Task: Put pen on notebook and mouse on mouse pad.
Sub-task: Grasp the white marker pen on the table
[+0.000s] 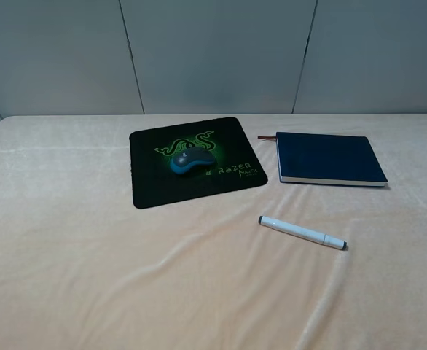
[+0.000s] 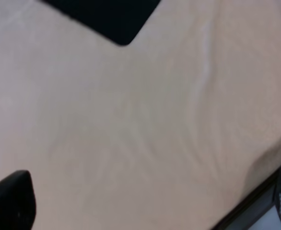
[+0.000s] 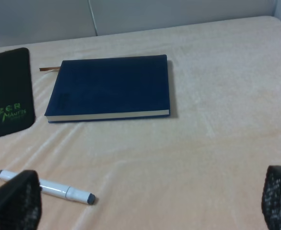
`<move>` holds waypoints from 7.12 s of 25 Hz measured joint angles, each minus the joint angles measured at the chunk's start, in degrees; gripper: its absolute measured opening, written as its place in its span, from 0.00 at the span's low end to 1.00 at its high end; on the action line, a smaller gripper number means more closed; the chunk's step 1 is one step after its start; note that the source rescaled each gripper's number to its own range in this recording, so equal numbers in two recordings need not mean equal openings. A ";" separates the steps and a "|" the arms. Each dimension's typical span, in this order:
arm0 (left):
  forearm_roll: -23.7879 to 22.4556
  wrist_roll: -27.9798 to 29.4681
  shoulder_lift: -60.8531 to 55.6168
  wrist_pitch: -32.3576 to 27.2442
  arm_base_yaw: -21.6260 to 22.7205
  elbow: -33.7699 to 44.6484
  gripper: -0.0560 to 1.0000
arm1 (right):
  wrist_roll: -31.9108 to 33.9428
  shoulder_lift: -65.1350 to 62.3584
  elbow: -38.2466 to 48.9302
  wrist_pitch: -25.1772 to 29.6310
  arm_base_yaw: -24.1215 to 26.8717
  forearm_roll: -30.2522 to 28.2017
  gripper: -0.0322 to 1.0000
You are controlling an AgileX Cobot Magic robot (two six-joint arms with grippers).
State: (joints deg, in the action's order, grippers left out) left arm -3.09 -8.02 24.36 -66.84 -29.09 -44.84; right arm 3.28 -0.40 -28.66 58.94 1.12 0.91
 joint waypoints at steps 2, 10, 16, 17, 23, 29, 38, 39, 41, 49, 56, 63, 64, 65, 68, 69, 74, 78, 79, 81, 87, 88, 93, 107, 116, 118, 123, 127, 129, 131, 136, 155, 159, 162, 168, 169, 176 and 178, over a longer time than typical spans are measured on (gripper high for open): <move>0.00 3.58 -4.23 0.00 2.83 3.23 1.00 | 0.00 0.00 0.00 0.00 0.00 0.00 1.00; 0.61 8.02 -15.93 2.33 14.88 14.04 1.00 | 0.00 0.00 0.00 0.00 0.00 0.00 1.00; 5.49 3.96 -22.00 5.84 19.73 16.59 1.00 | 0.00 0.00 0.00 0.00 0.00 0.00 1.00; 6.09 3.04 -23.10 5.98 20.40 16.59 1.00 | 0.00 0.00 0.00 0.00 0.00 0.00 1.00; 7.02 1.42 -24.57 5.98 22.55 16.59 1.00 | 0.00 0.00 0.00 0.00 0.00 0.00 1.00; 7.07 1.26 -24.57 5.98 22.55 16.59 1.00 | 0.00 0.00 0.00 0.00 0.00 0.00 1.00; 7.07 1.26 -24.57 5.98 22.55 16.59 1.00 | 0.00 0.00 0.00 0.00 0.00 0.00 1.00; 7.07 1.26 -24.57 5.98 22.55 16.59 1.00 | 0.00 0.00 0.00 0.00 0.00 0.00 1.00; 7.07 1.26 -24.57 5.98 22.55 16.59 1.00 | 0.00 0.00 0.00 0.00 0.00 0.00 1.00; 7.07 1.26 -24.57 5.98 22.55 16.59 1.00 | 0.00 0.00 0.00 0.00 0.00 0.00 1.00; 7.07 1.24 -24.57 5.98 22.55 16.59 1.00 | 0.00 0.00 0.00 0.00 0.00 -0.21 1.00; 7.18 1.24 -24.57 5.98 22.55 16.59 1.00 | -0.05 7.00 -3.09 -1.21 0.00 -0.29 1.00; 7.18 1.24 -24.57 5.98 22.55 16.59 1.00 | -0.40 10.00 -3.95 -2.24 0.00 -0.41 1.00; 7.18 1.24 -24.57 5.98 22.55 16.59 1.00 | -0.96 13.29 -4.62 -3.48 0.00 -0.91 1.00; 7.18 1.24 -24.57 5.98 22.55 16.59 1.00 | -4.94 23.59 -6.77 -7.31 0.00 -0.91 1.00; 7.18 1.24 -24.57 5.98 22.55 16.59 1.00 | -7.29 27.40 -7.53 -8.36 0.00 -0.91 1.00; 7.18 1.24 -24.57 5.98 22.55 16.59 1.00 | -21.24 46.07 -11.77 -9.84 0.00 1.71 1.00; 7.18 1.24 -24.57 5.98 22.55 16.59 1.00 | -29.27 60.62 -16.07 -10.63 0.00 4.86 1.00; 7.18 1.24 -24.57 5.98 22.55 16.59 1.00 | -30.58 63.90 -17.00 -10.88 0.00 5.80 1.00; 7.18 1.24 -24.57 5.98 22.55 16.59 1.00 | -32.12 69.14 -19.07 -11.40 -0.97 7.14 1.00; 7.18 1.24 -24.57 5.98 22.55 16.59 1.00 | -35.74 81.58 -22.59 -14.44 -10.75 7.42 1.00; 7.18 1.24 -24.57 5.98 22.55 16.59 1.00 | -35.83 83.06 -23.01 -14.51 -12.23 7.48 1.00; 7.18 1.24 -24.57 5.98 22.55 16.59 1.00 | -36.06 89.10 -24.44 -15.83 -19.26 7.54 1.00; 7.18 1.24 -24.57 5.98 22.55 16.59 1.00 | -36.18 95.39 -24.58 -21.39 -22.00 10.12 1.00; 7.18 1.24 -24.57 5.98 22.55 16.59 1.00 | -42.80 97.65 -21.09 -23.73 -22.00 19.40 1.00; 7.18 1.24 -24.57 5.98 22.55 16.59 1.00 | -44.17 97.67 -20.54 -24.79 -22.00 20.74 1.00; 7.18 1.24 -24.57 5.98 22.55 16.59 1.00 | -45.46 99.24 -20.09 -27.75 -22.00 22.67 1.00; 7.18 1.24 -24.57 5.98 22.55 16.59 1.00 | -45.58 103.39 -20.09 -29.10 -22.00 22.98 1.00; 7.18 1.24 -24.57 5.98 22.55 16.59 1.00 | -45.58 105.31 -20.09 -29.70 -22.00 23.27 1.00; 7.18 1.24 -24.57 5.98 22.55 16.59 1.00 | -45.58 106.46 -20.05 -30.45 -22.00 23.56 1.00; 7.18 1.24 -24.57 5.98 22.55 16.59 1.00 | -45.60 106.85 -20.05 -31.81 -22.00 23.76 1.00; 7.18 1.24 -24.57 5.98 22.55 16.59 1.00 | -40.27 106.21 -20.05 -27.90 -22.00 20.76 0.73; 7.18 1.24 -24.57 5.98 22.55 16.59 1.00 | -38.05 105.33 -20.05 -27.07 -22.68 18.50 0.72; 7.18 1.24 -24.57 5.98 22.55 16.59 1.00 | -35.33 105.17 -20.05 -27.73 -25.98 14.65 0.72; 7.18 1.24 -24.57 5.98 22.55 16.59 1.00 | -25.78 105.17 -20.05 -31.72 -34.05 3.85 0.72; 7.18 1.24 -24.57 5.98 22.55 16.59 1.00 | -23.93 105.17 -20.05 -32.35 -34.42 2.34 0.72; 7.18 1.24 -24.57 5.98 22.55 16.59 1.00 | -19.94 105.59 -20.05 -33.66 -34.48 -2.96 0.72; 7.18 1.24 -24.57 5.98 22.55 16.59 1.00 | -19.88 106.45 -20.05 -33.70 -34.48 -3.02 0.72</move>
State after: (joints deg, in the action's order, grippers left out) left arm 4.08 -6.77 -0.21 -60.87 -6.54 -28.25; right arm -16.60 106.06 -48.71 25.24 -33.36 -2.10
